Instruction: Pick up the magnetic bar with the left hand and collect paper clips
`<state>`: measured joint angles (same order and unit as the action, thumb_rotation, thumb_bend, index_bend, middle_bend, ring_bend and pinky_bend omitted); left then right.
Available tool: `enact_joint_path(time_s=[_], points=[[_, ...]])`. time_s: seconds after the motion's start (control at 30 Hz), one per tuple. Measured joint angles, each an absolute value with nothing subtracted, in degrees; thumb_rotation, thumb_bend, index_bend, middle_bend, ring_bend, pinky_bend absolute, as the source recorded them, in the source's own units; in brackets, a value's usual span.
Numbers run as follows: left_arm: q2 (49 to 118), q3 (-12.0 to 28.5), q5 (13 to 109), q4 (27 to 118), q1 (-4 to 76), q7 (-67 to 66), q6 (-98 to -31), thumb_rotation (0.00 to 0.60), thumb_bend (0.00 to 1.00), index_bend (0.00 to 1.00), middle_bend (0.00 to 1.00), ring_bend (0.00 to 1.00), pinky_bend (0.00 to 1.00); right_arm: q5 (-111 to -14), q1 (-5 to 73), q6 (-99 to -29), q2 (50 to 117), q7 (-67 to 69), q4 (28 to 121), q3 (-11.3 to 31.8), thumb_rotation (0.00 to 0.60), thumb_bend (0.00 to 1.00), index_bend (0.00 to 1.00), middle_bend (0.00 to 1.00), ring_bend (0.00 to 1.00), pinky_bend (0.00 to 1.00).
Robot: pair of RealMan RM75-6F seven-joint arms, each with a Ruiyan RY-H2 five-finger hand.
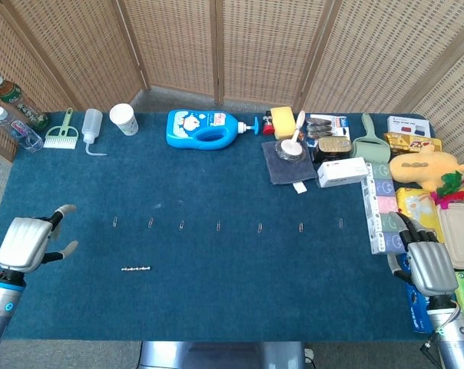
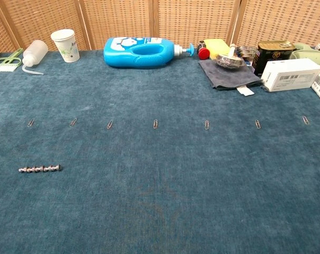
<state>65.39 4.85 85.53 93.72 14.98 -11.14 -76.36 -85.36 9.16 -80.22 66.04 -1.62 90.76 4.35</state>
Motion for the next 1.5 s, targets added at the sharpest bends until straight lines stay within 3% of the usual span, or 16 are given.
enact_joint_path(time_s=[0.17, 0.4, 0.47, 0.6, 0.87, 0.97, 1.17, 1.5], points=[[66.51, 4.36, 85.38, 93.58, 16.00, -11.64, -74.38, 0.548, 0.39, 0.42, 1.00, 1.00, 1.00, -85.33, 9.38, -79.95, 66.28, -1.15, 90.25, 4.38, 0.600, 0.50, 0.01, 0.14, 0.15, 0.25], [67.08, 3.79, 83.87, 94.00, 17.55, -12.07, -70.74, 0.538, 0.40, 0.47, 1.00, 1.00, 1.00, -85.45, 9.68, -79.51, 66.52, -0.06, 89.22, 4.30, 0.600, 0.50, 0.01, 0.14, 0.15, 0.25], [67.25, 3.57, 83.19, 94.31, 17.91, -13.22, -69.72, 0.507, 0.40, 0.45, 1.00, 1.00, 1.00, -85.46, 9.72, -79.42, 66.60, 0.17, 88.99, 4.25, 0.600, 0.50, 0.01, 0.14, 0.15, 0.25], [67.72, 3.07, 82.36, 95.02, 18.73, -14.17, -68.01, 0.365, 0.38, 0.43, 1.00, 1.00, 1.00, -85.63, 9.75, -79.32, 66.63, 0.56, 88.76, 4.06, 0.600, 0.50, 0.01, 0.14, 0.15, 0.25], [69.20, 2.31, 82.26, 94.67, 19.46, -13.70, -67.06, 0.347, 0.37, 0.48, 1.00, 1.00, 1.00, -85.79, 9.75, -79.59, 66.42, 0.77, 88.99, 4.07, 0.600, 0.50, 0.01, 0.14, 0.15, 0.25], [69.56, 1.83, 82.84, 94.49, 19.65, -13.52, -66.89, 0.373, 0.37, 0.48, 1.00, 1.00, 1.00, -85.87, 9.68, -79.80, 66.29, 0.84, 89.15, 4.05, 0.600, 0.50, 0.01, 0.14, 0.15, 0.25], [70.00, 1.34, 83.30, 94.88, 19.91, -14.43, -66.98, 0.536, 0.37, 0.38, 1.00, 1.00, 1.00, -86.01, 9.40, -80.39, 65.88, 1.03, 89.46, 4.00, 0.600, 0.50, 0.01, 0.14, 0.15, 0.25], [71.05, 0.60, 83.53, 95.33, 20.30, -14.57, -66.57, 0.591, 0.37, 0.37, 1.00, 1.00, 1.00, -86.14, 9.13, -80.79, 65.62, 1.42, 89.61, 3.92, 0.600, 0.50, 0.01, 0.14, 0.15, 0.25]])
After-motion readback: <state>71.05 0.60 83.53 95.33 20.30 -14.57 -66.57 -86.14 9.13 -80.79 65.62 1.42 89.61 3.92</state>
